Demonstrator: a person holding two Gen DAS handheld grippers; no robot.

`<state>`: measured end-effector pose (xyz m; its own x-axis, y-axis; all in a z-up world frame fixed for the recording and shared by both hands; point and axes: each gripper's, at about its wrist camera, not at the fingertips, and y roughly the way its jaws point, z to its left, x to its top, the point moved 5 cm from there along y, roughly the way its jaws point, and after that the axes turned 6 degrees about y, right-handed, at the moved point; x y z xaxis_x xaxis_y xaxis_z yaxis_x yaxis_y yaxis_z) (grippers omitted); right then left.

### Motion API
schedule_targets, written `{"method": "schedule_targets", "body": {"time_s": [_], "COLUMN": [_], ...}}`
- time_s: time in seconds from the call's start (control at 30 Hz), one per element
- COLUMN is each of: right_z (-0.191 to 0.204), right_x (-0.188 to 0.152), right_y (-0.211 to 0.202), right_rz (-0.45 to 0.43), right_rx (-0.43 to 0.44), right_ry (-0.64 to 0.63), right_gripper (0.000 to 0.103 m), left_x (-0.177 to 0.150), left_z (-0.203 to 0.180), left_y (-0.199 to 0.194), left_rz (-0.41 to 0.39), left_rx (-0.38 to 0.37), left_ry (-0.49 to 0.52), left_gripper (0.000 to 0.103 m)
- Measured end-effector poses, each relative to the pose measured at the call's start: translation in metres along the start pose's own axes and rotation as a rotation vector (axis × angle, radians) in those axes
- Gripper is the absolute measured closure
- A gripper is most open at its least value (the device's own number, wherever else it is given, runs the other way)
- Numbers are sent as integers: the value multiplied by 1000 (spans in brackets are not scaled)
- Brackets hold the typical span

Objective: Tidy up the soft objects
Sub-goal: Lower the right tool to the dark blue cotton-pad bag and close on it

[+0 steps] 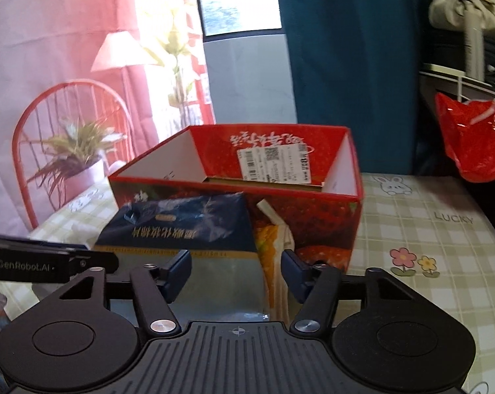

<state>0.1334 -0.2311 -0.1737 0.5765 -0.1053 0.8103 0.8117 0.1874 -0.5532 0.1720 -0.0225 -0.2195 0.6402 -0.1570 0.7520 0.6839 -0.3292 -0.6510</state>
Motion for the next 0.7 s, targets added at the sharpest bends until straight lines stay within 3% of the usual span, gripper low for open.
{"method": "schedule_targets", "body": {"time_s": [0.4,0.6,0.67,0.7], "right_z": [-1,-5,-7,-7], "right_x": [-10,-15,-16,-16], "right_y": [18,27,29,29], "right_rz": [47,79,88,94], "right_rx": [56,102,114,120], "right_ry": [42,89,100,102], "right_gripper": [42,33,34,36], "left_x": [-4,2,2,2], "left_z": [9,10,10,8], "left_y": [10,25,27,25], "left_rz": [0,43,45,41], "left_rx": [-55,-147,-155,-157], "left_ry": [-62,-92,-96,-90], "left_gripper": [48,46,49,55]}}
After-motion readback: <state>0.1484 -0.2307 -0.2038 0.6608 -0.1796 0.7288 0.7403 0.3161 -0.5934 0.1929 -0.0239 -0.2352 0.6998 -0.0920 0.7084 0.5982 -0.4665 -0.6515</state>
